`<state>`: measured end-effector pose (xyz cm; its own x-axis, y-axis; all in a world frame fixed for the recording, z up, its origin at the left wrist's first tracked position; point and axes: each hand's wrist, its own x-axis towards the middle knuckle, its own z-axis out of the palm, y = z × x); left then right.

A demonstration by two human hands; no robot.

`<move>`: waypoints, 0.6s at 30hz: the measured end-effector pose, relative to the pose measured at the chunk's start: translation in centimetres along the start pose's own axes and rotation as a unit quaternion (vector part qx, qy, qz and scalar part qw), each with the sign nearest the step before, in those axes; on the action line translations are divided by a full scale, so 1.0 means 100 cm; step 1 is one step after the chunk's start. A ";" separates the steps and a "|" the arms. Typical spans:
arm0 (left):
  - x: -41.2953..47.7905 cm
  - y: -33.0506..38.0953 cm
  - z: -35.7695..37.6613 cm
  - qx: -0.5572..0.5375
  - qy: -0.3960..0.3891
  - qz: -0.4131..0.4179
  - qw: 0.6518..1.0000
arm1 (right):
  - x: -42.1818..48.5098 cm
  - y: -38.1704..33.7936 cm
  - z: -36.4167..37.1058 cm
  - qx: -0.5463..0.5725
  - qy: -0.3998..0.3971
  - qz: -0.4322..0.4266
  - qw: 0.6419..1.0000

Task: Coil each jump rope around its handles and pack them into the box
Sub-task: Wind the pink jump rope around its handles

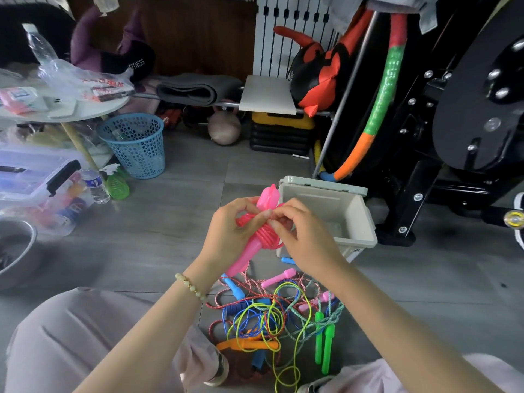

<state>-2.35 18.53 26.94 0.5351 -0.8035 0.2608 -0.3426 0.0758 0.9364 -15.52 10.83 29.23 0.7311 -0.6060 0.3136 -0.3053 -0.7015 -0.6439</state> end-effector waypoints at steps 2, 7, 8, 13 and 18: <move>0.000 0.002 -0.001 0.007 -0.009 -0.011 1.000 | 0.002 0.003 0.002 0.003 -0.008 0.015 1.000; -0.005 0.010 -0.005 -0.077 -0.064 -0.070 0.992 | 0.006 0.008 -0.003 0.130 0.007 0.071 0.989; -0.006 0.011 -0.006 -0.086 -0.068 -0.078 0.991 | 0.006 0.007 -0.005 0.149 0.013 0.083 0.985; -0.010 0.004 -0.002 -0.090 -0.046 -0.070 0.992 | 0.007 0.006 -0.006 0.170 0.055 0.077 0.981; -0.009 -0.002 0.002 -0.059 -0.044 -0.024 0.997 | 0.002 0.008 -0.002 0.148 0.095 0.053 0.983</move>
<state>-2.92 19.12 26.47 0.4772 -0.8563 0.1977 -0.2225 0.1000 0.9698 -15.79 10.06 28.92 0.5698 -0.7480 0.3403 -0.1623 -0.5084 -0.8457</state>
